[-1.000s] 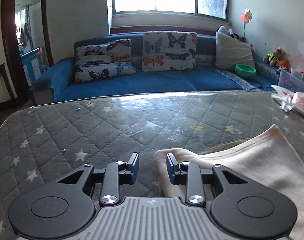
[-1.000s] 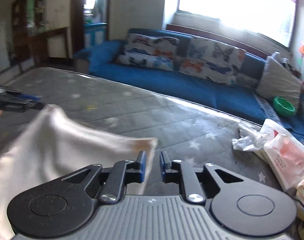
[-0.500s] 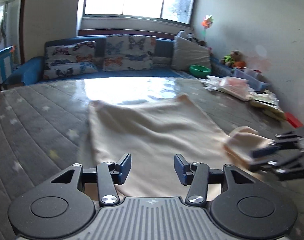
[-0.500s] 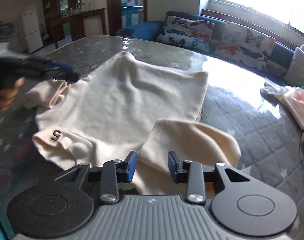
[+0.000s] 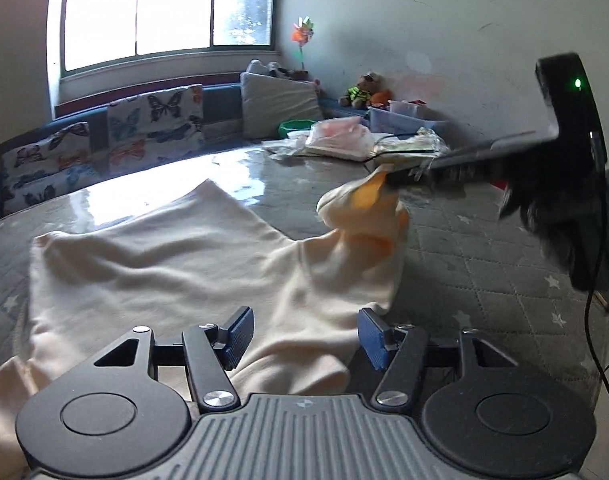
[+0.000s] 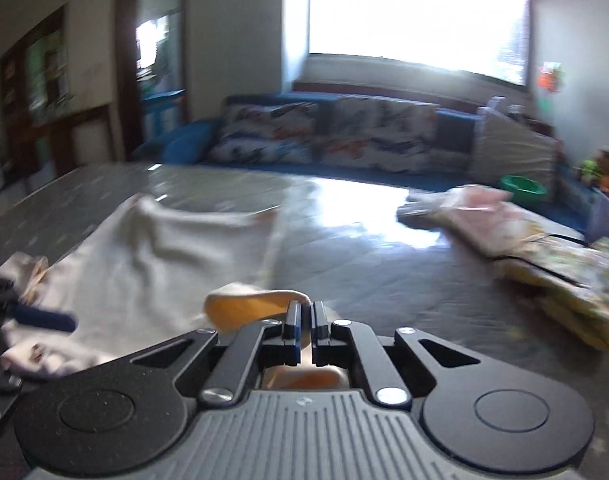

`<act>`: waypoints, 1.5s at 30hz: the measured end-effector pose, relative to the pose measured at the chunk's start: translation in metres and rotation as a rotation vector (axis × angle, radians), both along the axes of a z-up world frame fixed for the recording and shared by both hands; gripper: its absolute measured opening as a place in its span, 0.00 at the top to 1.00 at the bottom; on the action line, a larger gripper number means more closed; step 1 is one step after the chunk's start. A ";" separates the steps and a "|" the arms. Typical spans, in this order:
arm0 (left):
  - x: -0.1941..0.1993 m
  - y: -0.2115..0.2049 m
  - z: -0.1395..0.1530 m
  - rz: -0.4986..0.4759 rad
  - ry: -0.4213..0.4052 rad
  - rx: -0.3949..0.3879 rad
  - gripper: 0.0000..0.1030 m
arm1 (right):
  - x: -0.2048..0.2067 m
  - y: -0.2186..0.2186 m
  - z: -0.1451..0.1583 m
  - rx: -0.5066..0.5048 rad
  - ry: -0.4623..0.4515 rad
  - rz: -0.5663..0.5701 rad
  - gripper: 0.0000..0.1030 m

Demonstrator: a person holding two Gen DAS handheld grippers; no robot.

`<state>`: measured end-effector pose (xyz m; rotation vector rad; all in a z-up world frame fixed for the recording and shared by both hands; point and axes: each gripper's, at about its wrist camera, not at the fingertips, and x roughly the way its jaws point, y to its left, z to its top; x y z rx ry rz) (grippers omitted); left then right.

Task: Fold clothes
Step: 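Lay the cream sweatshirt flat on the table and open both grippers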

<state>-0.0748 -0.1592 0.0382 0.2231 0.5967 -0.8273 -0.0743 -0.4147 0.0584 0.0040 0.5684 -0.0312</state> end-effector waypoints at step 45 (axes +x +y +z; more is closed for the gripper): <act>-0.005 0.097 0.001 0.329 -0.102 0.081 0.55 | 0.002 0.004 -0.035 0.049 0.064 0.007 0.38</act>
